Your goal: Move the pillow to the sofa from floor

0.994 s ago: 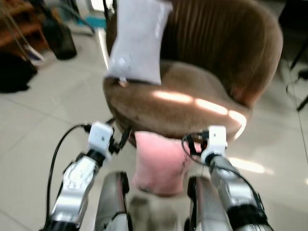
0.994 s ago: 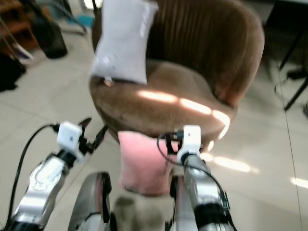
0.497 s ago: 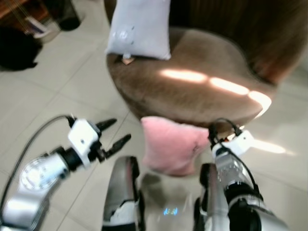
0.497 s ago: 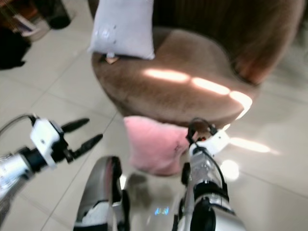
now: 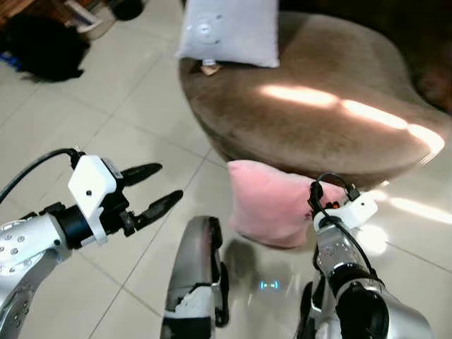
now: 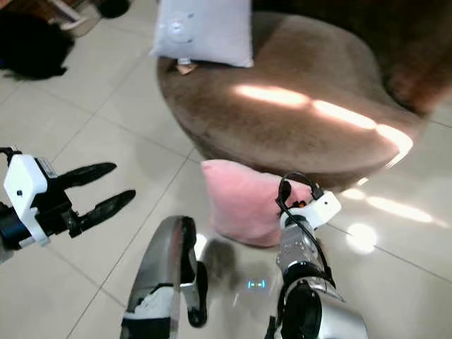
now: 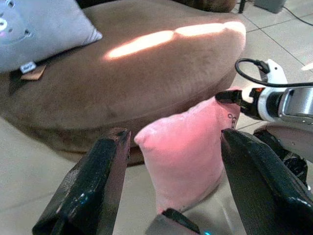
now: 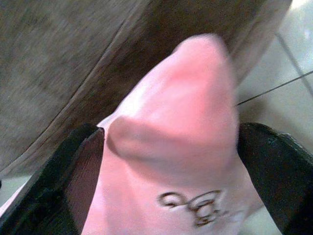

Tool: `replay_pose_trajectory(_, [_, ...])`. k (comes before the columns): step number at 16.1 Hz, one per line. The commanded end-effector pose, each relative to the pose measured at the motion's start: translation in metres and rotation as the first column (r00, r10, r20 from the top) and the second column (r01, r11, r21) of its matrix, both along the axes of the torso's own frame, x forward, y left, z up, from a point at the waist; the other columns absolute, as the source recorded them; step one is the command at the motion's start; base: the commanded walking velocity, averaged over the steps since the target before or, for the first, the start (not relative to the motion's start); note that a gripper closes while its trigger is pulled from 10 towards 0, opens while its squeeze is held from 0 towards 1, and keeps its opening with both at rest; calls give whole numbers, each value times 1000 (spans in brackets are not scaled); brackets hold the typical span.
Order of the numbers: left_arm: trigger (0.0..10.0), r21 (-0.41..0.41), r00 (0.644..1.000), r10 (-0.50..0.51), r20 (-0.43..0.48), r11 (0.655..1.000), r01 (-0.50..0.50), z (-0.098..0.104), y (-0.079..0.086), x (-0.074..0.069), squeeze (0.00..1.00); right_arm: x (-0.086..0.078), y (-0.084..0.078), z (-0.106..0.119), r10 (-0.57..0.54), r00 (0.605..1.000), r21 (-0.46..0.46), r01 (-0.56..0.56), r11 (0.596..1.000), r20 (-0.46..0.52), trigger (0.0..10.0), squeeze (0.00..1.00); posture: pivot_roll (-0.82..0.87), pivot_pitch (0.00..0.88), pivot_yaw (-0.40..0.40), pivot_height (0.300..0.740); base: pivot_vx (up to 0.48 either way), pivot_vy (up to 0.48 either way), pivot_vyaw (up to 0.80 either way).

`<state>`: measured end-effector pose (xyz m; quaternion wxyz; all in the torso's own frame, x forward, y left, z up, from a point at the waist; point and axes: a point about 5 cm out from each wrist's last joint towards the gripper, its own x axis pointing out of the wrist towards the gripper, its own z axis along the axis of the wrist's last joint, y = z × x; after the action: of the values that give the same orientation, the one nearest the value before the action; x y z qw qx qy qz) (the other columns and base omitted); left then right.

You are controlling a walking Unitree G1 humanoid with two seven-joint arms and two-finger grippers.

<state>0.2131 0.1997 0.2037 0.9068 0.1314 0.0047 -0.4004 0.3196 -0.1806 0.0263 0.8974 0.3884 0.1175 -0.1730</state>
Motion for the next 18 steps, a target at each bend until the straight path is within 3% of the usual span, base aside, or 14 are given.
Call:
replay_pose_trajectory(1, [10000,7,998,-29,-49,1000,29,0,3,-8,0,-2,10,-4,26,1000,26,-26,999,2,10000,510,473,325,188,546,0,0,0])
replay_pose_trajectory(2, [10000,8,992,-59,-116,998,60,-2,3,-16,0,1,16,-2,44,999,23,-44,999,16,10000,0,473,323,194,546,0,0,0])
replay_pose_trajectory(4, [10000,44,975,-93,-202,994,104,-9,5,-30,0,-1,27,-6,102,991,-112,-112,987,-87,10000,0,475,318,201,546,0,0,0])
replay_pose_trajectory(6, [10000,45,974,-94,-208,993,105,-9,5,-31,0,-5,32,-12,130,974,-219,-170,961,-185,10000,0,477,317,203,546,0,0,0])
replay_pose_trajectory(10, [10000,52,972,-90,-219,993,104,-7,6,-32,0,-12,44,-20,142,962,-228,-197,954,-235,9686,0,482,320,206,546,0,0,0])
replay_pose_trajectory(11, [10000,54,971,-89,-222,993,103,-7,6,-33,0,-14,47,-22,144,956,-229,-205,952,-255,3725,0,480,316,206,546,0,0,0])
replay_pose_trajectory(12, [10000,53,971,-90,-224,993,104,-7,6,-33,0,-15,48,-23,143,955,-230,-205,951,-259,3725,0,480,316,206,546,0,0,0])
replay_pose_trajectory(13, [10000,50,967,-97,-235,992,112,-8,6,-34,0,-15,49,-23,143,955,-228,-205,952,-258,0,0,478,313,206,546,0,0,0])
replay_pose_trajectory(18, [10000,49,962,-110,-249,991,126,-9,4,-36,0,-14,49,-22,147,958,-226,-204,952,-248,0,0,478,314,208,546,0,0,0])
